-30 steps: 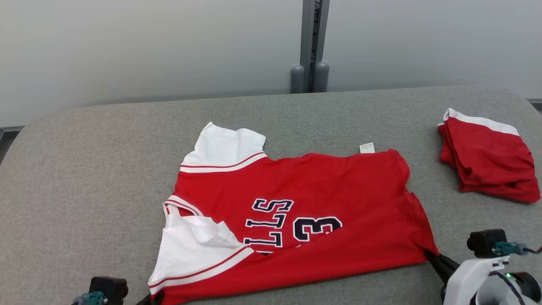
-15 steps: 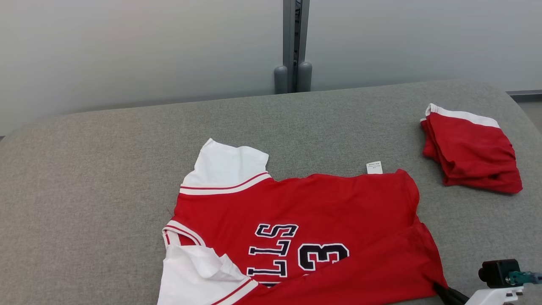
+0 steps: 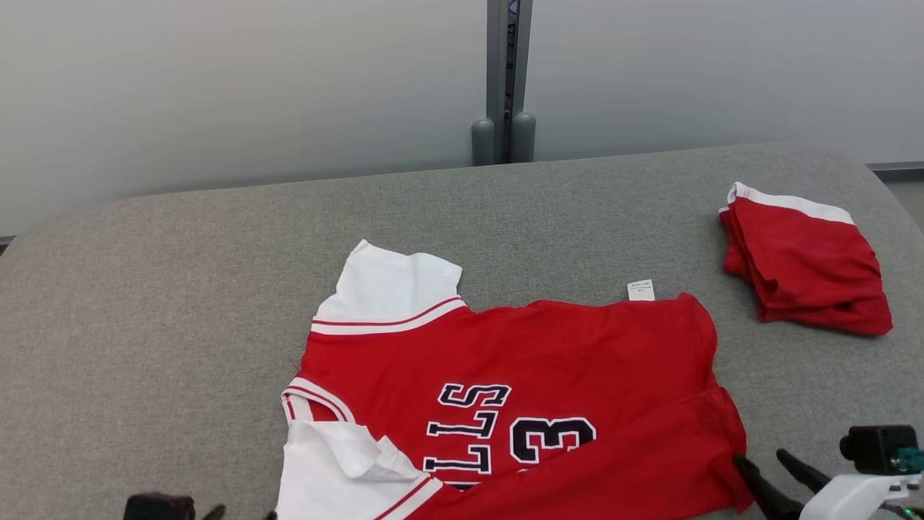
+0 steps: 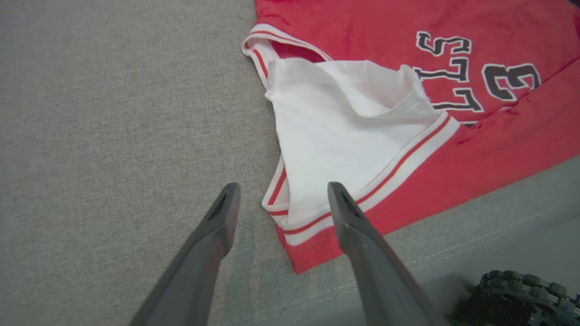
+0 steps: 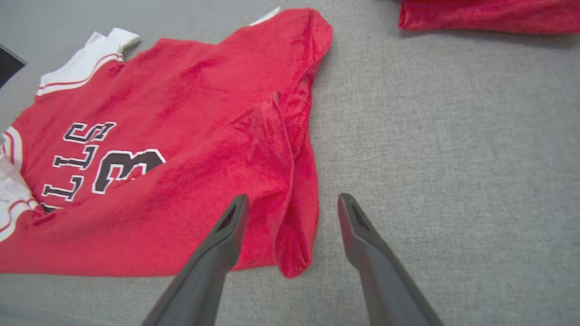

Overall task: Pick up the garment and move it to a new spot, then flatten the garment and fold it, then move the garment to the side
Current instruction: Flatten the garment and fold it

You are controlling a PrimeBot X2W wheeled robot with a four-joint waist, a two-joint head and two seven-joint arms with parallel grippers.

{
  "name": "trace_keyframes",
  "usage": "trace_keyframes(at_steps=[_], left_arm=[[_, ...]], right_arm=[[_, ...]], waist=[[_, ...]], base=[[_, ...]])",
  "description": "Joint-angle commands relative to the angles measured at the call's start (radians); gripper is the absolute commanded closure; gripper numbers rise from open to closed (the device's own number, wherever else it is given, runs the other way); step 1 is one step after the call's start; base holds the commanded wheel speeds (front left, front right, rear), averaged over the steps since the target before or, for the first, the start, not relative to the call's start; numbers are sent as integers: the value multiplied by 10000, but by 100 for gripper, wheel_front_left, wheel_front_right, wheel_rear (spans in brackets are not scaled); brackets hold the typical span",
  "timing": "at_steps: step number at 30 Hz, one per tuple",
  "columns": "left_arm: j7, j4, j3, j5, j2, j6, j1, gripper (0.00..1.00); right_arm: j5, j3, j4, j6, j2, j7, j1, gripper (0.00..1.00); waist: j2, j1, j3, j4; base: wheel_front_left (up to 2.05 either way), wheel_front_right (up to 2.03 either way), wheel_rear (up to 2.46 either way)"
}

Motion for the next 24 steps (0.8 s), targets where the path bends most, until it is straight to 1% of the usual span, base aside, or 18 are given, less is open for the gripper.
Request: trace_keyframes(at_steps=[1, 3, 5, 8, 10, 13, 16, 18, 21, 24], left_arm=[[-253, -135, 199, 143, 84, 86, -380, 0], [-451, -270, 294, 186, 68, -24, -633, 0], [-495, -349, 304, 309, 175, -206, -1092, 0], [-380, -249, 278, 555, 356, -539, -2029, 0], [-271, -165, 292, 417, 279, -830, -2730, 0], [53, 247, 191, 352, 367, -1424, -3921, 0], [443, 963, 87, 167, 313, -2083, -5225, 0], [724, 1546, 6, -10, 221, -2405, -6091, 0], [1183, 2423, -199, -279, 136, -2731, -7269, 0], [1565, 3172, -475, -569, 19, -2896, -8359, 0]], right_arm=[[-14, -301, -368, 3, 24, -60, 79, 0], [178, -592, -849, 3, 114, -66, 64, 0], [183, -894, -1248, 3, 139, -109, -154, 0], [-128, -1342, -1558, 3, 226, -359, -741, 0], [-539, -1542, -1427, 3, 323, -591, -1248, 0], [-920, -1479, -915, 3, 476, -529, -2113, 0], [-1062, -1436, -162, 3, 643, -332, -3011, 0], [-1029, -1374, 379, 3, 755, -174, -3672, 0], [-928, -1060, 1198, 3, 860, 91, -4636, 0], [-761, -659, 1918, 3, 924, 414, -5495, 0]], waist=[[-1, 0, -1, 13], [-1, 0, 37, 22], [-1, 0, 156, 29], [-1, 0, 436, 10], [-1, 0, 692, -13], [-1, 0, 1166, -47], [-1, 0, 1596, -77], [-1, 0, 1921, -144], [-1, 0, 2356, -303], [-1, 0, 2821, -424]], base=[[0, 0, 0], [0, 0, 0], [0, 0, 0], [0, 0, 0], [0, 0, 0], [0, 0, 0], [0, 0, 0], [0, 0, 0], [0, 0, 0], [0, 0, 0]])
